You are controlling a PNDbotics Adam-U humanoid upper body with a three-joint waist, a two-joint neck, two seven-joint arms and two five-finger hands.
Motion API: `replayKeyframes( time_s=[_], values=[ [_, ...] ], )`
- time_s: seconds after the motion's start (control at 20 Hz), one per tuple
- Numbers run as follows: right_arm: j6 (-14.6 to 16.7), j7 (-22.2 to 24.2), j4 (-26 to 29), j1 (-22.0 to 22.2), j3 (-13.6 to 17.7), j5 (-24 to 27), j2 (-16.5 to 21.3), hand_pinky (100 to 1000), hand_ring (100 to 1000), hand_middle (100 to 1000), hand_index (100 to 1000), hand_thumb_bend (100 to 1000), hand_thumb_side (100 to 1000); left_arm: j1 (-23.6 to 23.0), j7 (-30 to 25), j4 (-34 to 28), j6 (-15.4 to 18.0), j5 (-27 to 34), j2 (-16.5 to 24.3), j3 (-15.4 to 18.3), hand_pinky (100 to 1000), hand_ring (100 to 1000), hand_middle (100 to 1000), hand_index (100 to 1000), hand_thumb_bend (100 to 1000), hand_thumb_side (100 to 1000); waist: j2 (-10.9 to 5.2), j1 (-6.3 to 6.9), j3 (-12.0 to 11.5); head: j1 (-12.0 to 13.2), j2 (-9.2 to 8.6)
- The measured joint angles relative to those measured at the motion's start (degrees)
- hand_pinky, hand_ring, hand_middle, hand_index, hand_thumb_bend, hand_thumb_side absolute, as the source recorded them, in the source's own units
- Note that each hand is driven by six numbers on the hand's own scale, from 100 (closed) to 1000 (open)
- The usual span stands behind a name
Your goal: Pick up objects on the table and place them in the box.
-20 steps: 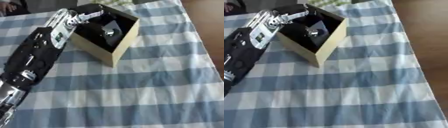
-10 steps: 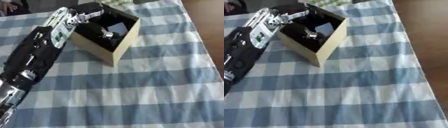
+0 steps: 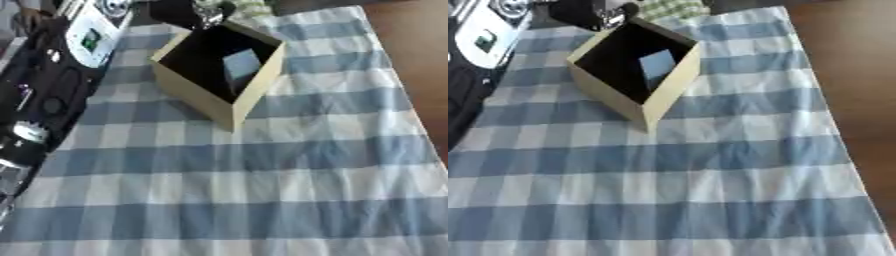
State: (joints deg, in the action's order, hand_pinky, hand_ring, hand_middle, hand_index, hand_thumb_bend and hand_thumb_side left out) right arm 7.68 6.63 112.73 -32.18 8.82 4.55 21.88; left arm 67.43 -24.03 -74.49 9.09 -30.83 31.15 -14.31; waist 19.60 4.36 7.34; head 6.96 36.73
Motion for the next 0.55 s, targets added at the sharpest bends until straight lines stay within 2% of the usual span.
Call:
replayKeyframes(
  time_s=[0.25,0.3,0.35,0.55],
  values=[
    [0.03,-0.27,0.03,0.46,-0.03,-0.43,-0.01,760,684,625,826,100,879,-6.39,2.52,-15.07,-4.5,10.97,6.11,2.64,577,761,782,859,174,576,-1.57,-0.59,-2.06,-0.89,1.37],
    [0.08,-0.34,0.04,0.46,-0.03,-0.5,-0.02,760,685,626,826,100,856,-8.21,3.45,-18.31,-5.65,13.21,7.32,3.34,572,758,781,857,208,599,-1.74,-0.74,-2.38,-1.05,1.56],
    [0.1,-0.38,0.08,0.46,-0.04,-0.59,-0.04,760,685,626,826,100,877,-10.15,4.61,-21.54,-6.82,15.4,8.41,4.08,572,757,778,857,165,574,-1.9,-0.92,-2.72,-1.18,1.66],
    [0.21,-0.5,0.2,0.46,-0.16,-0.9,-0.38,760,685,627,825,100,876,-18.88,9.61,-33.31,-11.09,22.29,11.87,6.9,566,754,774,853,162,554,-2.38,-1.58,-3.68,-1.66,2.06]
  ],
)
